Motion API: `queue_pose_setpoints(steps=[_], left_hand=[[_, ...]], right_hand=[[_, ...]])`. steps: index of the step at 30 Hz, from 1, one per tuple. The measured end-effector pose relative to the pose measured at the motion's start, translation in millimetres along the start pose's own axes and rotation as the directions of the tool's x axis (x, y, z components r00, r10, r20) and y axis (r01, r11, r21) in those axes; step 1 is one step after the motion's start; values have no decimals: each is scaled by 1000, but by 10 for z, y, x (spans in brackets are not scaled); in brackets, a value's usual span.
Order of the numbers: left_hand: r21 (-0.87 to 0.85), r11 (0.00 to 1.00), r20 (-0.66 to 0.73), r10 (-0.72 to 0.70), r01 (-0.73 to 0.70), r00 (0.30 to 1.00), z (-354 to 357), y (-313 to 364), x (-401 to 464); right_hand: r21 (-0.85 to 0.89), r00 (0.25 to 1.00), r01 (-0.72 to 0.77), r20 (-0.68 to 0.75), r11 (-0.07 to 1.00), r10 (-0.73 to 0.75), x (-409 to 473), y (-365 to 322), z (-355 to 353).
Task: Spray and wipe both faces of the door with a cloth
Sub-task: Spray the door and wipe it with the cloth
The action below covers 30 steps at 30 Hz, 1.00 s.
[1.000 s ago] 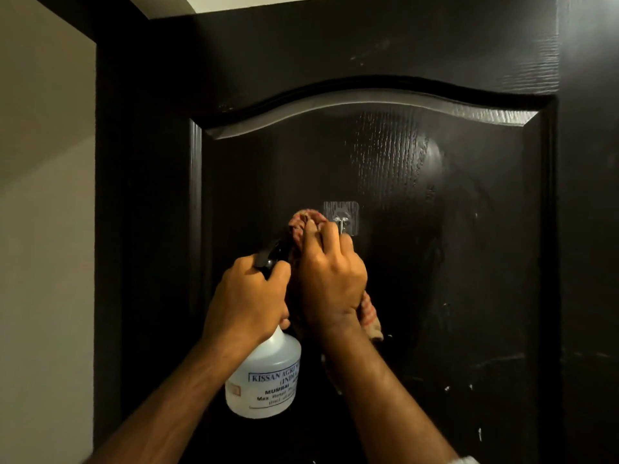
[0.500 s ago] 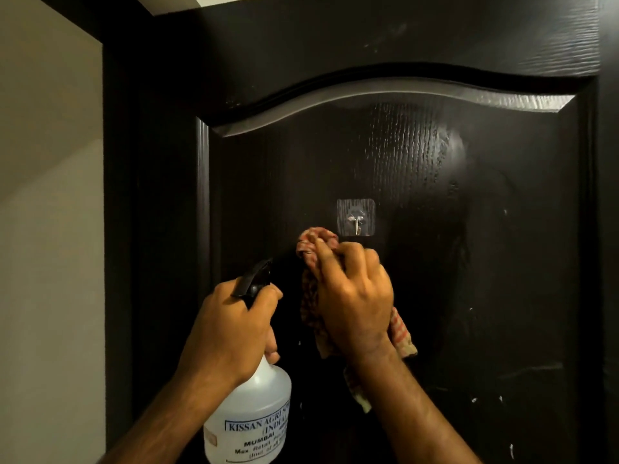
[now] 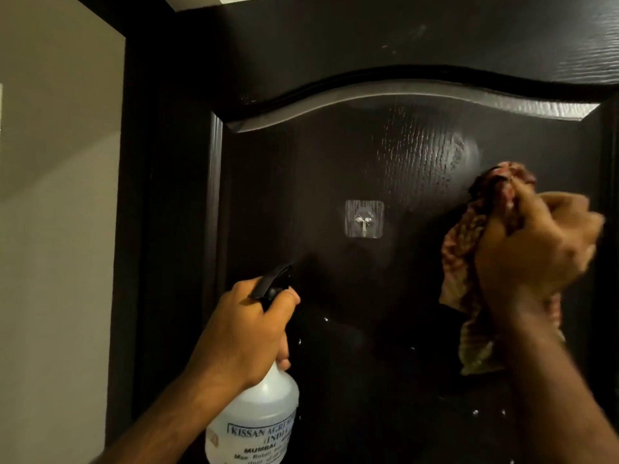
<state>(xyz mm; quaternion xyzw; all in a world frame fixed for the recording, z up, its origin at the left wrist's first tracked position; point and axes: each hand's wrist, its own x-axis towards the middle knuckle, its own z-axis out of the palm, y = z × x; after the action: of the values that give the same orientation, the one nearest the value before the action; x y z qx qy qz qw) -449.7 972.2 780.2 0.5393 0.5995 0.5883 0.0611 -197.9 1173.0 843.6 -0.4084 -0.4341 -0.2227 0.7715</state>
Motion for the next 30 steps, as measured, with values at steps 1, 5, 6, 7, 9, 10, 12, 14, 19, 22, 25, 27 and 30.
queue_pose_setpoints(steps=[1, 5, 6, 7, 9, 10, 12, 14, 19, 22, 25, 27, 30], left_hand=[[-4, 1000, 8, 15, -15, 1000, 66, 34, 19], [-58, 996, 66, 65, -61, 996, 438, 162, 109], [-77, 995, 73, 76, -71, 994, 524, 192, 126], [-98, 992, 85, 86, -78, 993, 635, 222, 136], [-128, 987, 102, 110, -96, 989, 824, 246, 139], [-140, 985, 113, 115, -98, 987, 912, 244, 129], [-170, 981, 139, 115, -90, 984, 1091, 233, 90], [-188, 980, 161, 96, -65, 982, 1212, 193, 39], [-174, 985, 244, 45, -2, 969, 1423, 15, -188], [-147, 989, 270, 21, 19, 963, 1469, -93, -344], [-111, 993, 289, 7, 27, 957, 1459, -152, -406], [-88, 996, 306, 8, 20, 952, 1456, -161, -418], [-63, 998, 319, 18, 3, 948, 1499, -121, -442]], right_hand=[[-11, 1000, -8, -4, 1000, 8, 117, 100, -15], [11, 1000, 14, 10, 1000, -14, 213, 515, -146], [17, 999, 42, 10, 999, -42, 134, 584, -167], [25, 997, 77, 15, 997, -77, 27, 667, -216], [42, 984, 170, 50, 985, -172, -283, 801, -311], [58, 970, 227, 70, 972, -231, -503, 870, -374], [96, 933, 331, 112, 939, -341, -972, 1014, -552], [139, 880, 422, 175, 896, -442, -1462, 1129, -708], [250, 652, 602, 395, 758, -648, -2521, 1695, -1164], [334, 467, 665, 513, 668, -720, -2831, 2019, -1493], [354, 297, 755, 565, 552, -770, -2677, 2134, -1574], [303, 322, 783, 550, 544, -770, -2364, 2113, -1520], [117, 552, 745, 445, 657, -705, -1700, 2003, -1396]])
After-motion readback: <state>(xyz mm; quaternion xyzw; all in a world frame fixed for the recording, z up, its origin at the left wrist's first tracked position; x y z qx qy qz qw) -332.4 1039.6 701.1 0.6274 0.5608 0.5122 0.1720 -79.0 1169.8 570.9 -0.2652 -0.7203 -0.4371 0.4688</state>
